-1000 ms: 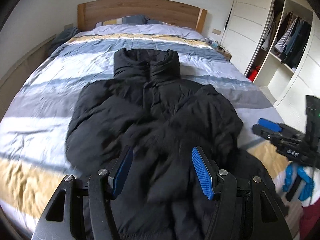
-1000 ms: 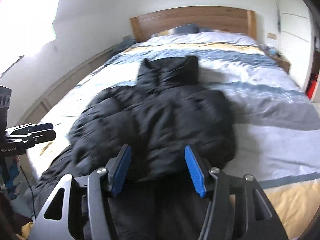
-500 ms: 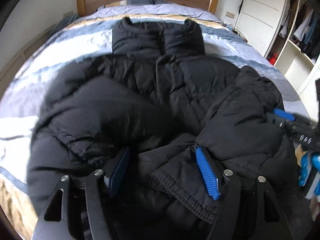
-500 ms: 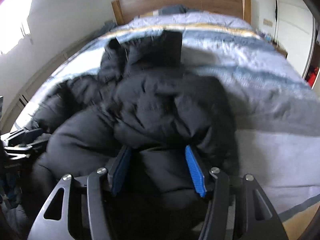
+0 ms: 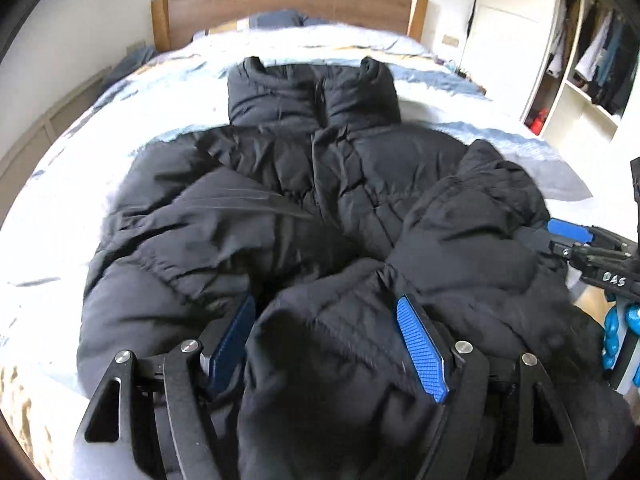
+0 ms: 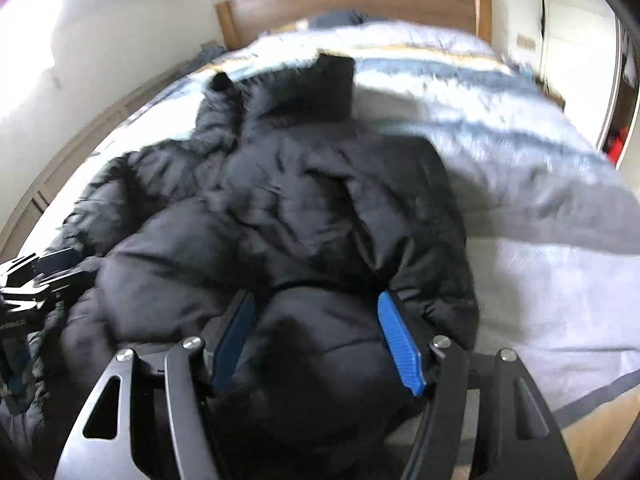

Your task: Fold large clothes

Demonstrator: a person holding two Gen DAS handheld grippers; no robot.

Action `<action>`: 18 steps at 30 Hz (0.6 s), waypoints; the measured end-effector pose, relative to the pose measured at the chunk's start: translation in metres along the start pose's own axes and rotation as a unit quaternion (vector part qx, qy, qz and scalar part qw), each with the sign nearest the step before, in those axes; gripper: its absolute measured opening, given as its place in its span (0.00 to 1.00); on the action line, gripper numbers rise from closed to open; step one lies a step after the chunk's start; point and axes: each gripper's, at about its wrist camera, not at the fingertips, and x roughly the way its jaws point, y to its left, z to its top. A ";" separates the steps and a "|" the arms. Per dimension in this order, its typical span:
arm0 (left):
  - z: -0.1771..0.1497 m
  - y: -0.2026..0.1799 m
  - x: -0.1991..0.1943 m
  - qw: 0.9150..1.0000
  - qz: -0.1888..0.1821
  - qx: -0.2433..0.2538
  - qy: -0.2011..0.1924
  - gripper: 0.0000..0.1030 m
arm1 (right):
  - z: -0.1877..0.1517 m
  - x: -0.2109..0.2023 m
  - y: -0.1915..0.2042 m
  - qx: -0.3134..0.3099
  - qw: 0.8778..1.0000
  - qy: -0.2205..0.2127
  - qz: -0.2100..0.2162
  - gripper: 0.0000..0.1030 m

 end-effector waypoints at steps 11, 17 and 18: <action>-0.015 -0.008 0.016 0.999 0.009 0.004 0.036 0.71 | -0.034 0.009 0.008 0.025 0.998 0.057 0.005 0.61; -0.025 -0.003 -0.024 1.000 0.008 -0.005 0.004 0.70 | -0.036 -0.027 0.013 0.018 0.999 0.044 -0.007 0.61; -0.026 -0.002 -0.030 1.000 0.008 -0.005 0.000 0.70 | -0.037 -0.032 0.013 0.020 0.999 0.042 -0.008 0.61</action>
